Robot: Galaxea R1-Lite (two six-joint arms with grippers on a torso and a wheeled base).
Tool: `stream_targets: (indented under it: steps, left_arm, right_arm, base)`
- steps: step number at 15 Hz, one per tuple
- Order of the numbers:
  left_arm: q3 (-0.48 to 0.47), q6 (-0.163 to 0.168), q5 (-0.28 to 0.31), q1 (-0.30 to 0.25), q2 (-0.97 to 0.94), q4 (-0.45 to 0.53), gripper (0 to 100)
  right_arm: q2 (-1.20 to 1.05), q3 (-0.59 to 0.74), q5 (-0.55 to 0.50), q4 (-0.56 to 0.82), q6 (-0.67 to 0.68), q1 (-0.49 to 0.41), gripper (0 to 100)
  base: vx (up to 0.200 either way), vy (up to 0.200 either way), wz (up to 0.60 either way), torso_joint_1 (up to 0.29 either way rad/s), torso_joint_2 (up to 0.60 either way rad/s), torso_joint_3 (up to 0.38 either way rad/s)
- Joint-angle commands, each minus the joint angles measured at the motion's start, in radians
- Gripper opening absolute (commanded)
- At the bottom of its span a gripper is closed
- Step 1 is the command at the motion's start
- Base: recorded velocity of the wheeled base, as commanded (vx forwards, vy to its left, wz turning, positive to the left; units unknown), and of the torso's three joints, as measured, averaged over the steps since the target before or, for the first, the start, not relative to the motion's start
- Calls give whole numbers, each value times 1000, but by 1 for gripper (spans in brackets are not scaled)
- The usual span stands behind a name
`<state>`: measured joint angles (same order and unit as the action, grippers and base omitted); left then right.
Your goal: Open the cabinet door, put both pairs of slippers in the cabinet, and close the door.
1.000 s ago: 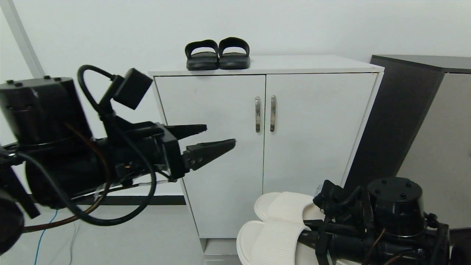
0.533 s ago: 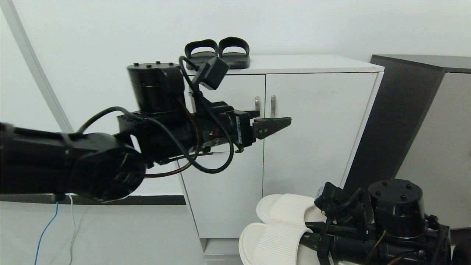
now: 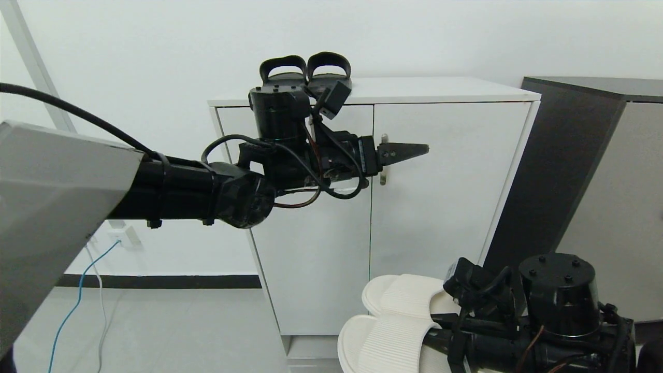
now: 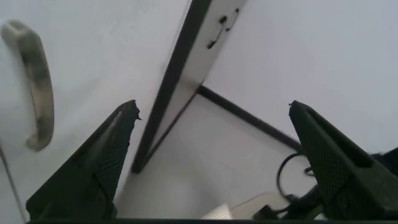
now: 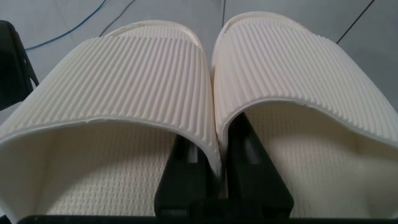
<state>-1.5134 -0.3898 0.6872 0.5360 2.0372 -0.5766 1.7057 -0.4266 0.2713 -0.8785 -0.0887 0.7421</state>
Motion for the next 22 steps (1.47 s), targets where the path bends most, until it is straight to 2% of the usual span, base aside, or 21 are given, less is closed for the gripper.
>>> stream_targets:
  steps: [1,2,4,8,17,18,22]
  left_arm:
    - [-21,-6,0,-22,14,7,100]
    - [-22,-6,-5,-25,12,20,100]
    - [-25,-4,-81,-21,9,35,100]
    - [-119,8,-192,-16,55,106,100]
    - [-260,9,-218,21,169,144,100]
    - [-255,9,-218,21,167,144,0]
    - [-218,9,-252,21,136,139,0]
  right_arm:
    - [-1,0,0,0,0,0,0]
    - [-1,-1,0,0,-3,0,0]
    - [-3,0,0,0,-5,0,0]
    - [-1,-1,0,0,-5,0,0]
    - [-3,5,0,0,-8,0,0]
    - [-3,5,0,-2,-13,0,0]
    - [-5,15,3,-2,-16,2,0]
  base:
    - [0,0,0,0,0,0]
    - [0,0,0,0,0,0]
    - [0,0,0,0,0,0]
    - [0,0,0,0,0,0]
    - [0,0,0,0,0,0]
    - [0,0,0,0,0,0]
    - [0,0,0,0,0,0]
